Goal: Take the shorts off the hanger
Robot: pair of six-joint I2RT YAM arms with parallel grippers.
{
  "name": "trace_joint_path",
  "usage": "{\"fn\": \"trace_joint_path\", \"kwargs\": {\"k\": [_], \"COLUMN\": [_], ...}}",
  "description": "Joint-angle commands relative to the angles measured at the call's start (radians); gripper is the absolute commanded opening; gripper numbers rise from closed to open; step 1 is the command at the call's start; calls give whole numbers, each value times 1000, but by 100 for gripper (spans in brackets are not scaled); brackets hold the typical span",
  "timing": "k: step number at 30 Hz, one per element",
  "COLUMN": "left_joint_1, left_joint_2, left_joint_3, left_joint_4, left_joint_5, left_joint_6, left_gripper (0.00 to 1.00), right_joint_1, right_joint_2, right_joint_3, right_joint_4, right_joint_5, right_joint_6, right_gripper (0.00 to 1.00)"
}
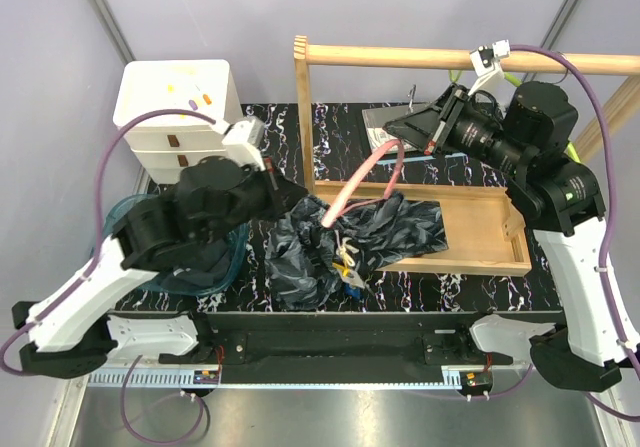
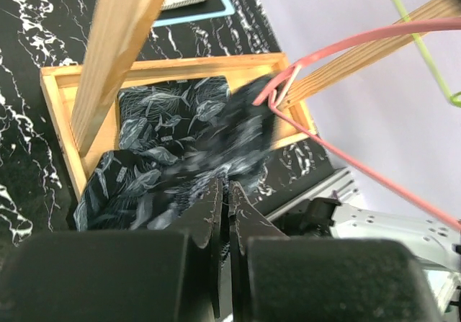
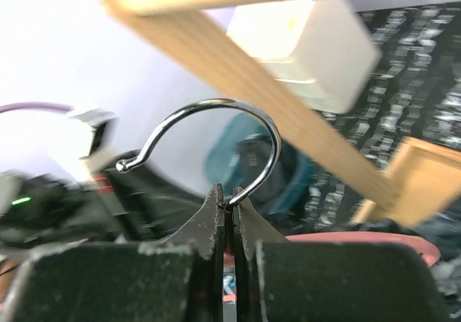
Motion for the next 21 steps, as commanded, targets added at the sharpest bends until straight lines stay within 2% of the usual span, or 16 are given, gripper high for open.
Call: {"fn": "trace_joint_path", "kwargs": {"k": [1,6,12,17,21], "left_joint_1": [8,17,18,18,18], "left_joint_2": [59,63,-31,-83,-57], "left_joint_3": [82,87,87,240,401], "left_joint_4": [104,93,43,-86,-119], "left_joint_5": [14,-47,-170,-326,-461], "left_joint_6": [51,45,79,215,380], "left_gripper": [0,0,0,0,0], "right_joint_1": [-3,-3,-3,-1,-1], "right_joint_2": [-10,-40,-71,-59,-17], "right_joint_3": [70,128,126,147,208], "right_joint_4": [173,52,-59,-77,-115], "right_joint_5": [-205,-101,-23,-22,-39], "right_joint_6": [103,35,-40,-66,-86], "right_gripper": [0,0,0,0,0]}}
